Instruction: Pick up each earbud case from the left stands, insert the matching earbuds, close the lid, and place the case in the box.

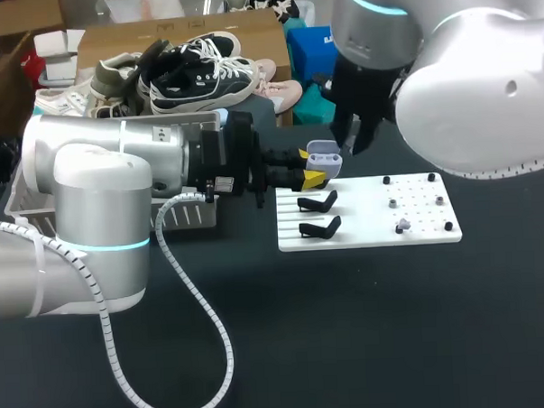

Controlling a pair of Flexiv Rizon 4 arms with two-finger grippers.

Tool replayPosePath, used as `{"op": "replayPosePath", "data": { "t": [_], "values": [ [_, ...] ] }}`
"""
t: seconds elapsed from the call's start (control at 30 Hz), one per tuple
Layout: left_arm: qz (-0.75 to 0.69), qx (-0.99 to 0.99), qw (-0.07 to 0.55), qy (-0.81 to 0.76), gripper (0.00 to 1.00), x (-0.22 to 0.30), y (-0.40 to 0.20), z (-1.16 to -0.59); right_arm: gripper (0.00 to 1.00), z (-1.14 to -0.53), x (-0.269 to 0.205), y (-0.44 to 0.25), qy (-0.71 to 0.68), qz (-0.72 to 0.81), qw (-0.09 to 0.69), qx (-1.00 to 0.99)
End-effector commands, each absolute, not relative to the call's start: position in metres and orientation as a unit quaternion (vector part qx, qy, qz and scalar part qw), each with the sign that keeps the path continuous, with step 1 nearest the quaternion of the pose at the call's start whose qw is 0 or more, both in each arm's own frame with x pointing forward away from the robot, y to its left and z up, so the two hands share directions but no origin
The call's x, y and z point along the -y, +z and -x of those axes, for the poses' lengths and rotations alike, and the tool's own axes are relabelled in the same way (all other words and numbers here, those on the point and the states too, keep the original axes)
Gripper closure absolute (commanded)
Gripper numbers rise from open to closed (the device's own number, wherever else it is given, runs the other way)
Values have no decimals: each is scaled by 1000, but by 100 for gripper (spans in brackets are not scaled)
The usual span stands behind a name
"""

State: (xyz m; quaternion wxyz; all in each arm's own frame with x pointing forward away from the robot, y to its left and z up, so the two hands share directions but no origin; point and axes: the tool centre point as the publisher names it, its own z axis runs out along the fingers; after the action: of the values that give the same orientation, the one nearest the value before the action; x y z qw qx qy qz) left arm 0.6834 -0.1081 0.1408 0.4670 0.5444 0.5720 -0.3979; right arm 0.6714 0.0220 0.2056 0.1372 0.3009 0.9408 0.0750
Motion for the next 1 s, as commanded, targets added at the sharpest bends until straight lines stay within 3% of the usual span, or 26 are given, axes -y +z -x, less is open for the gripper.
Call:
{"op": "replayPosePath", "data": {
  "t": [0.03, 1.0],
  "values": [
    [-544, -571, 469, -398, 100, 108, 140, -683, 100, -675, -24, 203, 79, -300, 137, -941],
    [-544, -571, 469, -398, 100, 108, 140, -683, 100, -684, -40, 198, 84, -279, 126, -948]
  ]
}}
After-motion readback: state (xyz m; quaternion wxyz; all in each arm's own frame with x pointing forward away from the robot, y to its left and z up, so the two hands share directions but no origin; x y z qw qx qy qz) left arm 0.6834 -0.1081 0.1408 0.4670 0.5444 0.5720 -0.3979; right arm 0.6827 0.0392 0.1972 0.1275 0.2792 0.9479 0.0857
